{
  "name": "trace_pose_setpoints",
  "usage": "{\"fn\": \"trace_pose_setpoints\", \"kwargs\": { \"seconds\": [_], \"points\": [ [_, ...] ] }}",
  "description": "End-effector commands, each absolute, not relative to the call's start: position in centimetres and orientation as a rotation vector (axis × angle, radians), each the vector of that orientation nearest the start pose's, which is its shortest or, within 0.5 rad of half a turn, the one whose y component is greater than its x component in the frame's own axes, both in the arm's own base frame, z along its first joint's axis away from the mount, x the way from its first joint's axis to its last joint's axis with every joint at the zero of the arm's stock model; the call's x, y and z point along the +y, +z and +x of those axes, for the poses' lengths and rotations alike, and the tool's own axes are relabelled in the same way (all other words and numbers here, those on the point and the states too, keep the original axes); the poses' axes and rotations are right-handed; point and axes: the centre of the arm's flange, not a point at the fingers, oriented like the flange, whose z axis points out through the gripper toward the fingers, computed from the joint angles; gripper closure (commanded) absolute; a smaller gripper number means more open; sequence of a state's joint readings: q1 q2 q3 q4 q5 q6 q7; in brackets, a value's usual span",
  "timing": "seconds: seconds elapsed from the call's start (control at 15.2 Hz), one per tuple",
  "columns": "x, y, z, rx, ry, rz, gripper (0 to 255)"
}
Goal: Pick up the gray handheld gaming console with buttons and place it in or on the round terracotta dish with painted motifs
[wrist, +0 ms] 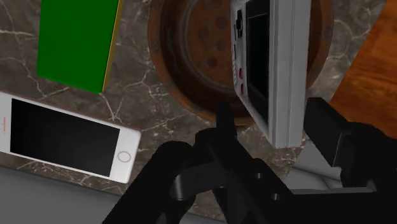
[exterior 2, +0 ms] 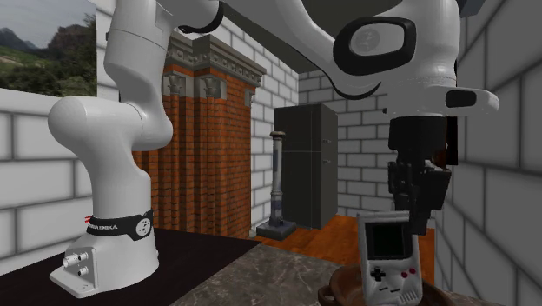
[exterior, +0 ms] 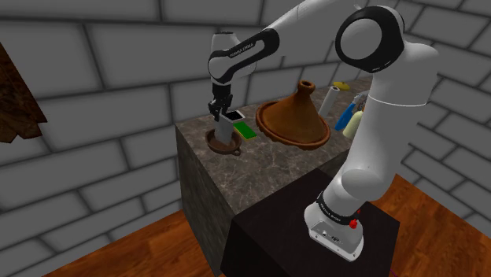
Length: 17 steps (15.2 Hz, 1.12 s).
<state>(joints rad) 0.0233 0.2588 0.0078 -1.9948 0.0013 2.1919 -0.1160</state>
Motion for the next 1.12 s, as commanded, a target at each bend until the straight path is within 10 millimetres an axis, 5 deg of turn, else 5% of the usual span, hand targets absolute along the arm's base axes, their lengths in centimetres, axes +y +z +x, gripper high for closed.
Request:
{"fn": "trace_pose_setpoints", "kwargs": {
  "seconds": [0.0,0.26,0.53,1.06],
  "points": [
    [1.8,32.7,59.2,-0.229,0.096,-3.126,0],
    [1.8,32.7,59.2,-0.229,0.096,-3.126,0],
    [1.8,37.7,59.5,-0.229,0.096,-3.126,0],
    [1.8,37.7,59.5,-0.229,0.096,-3.126,0]
  ]
}}
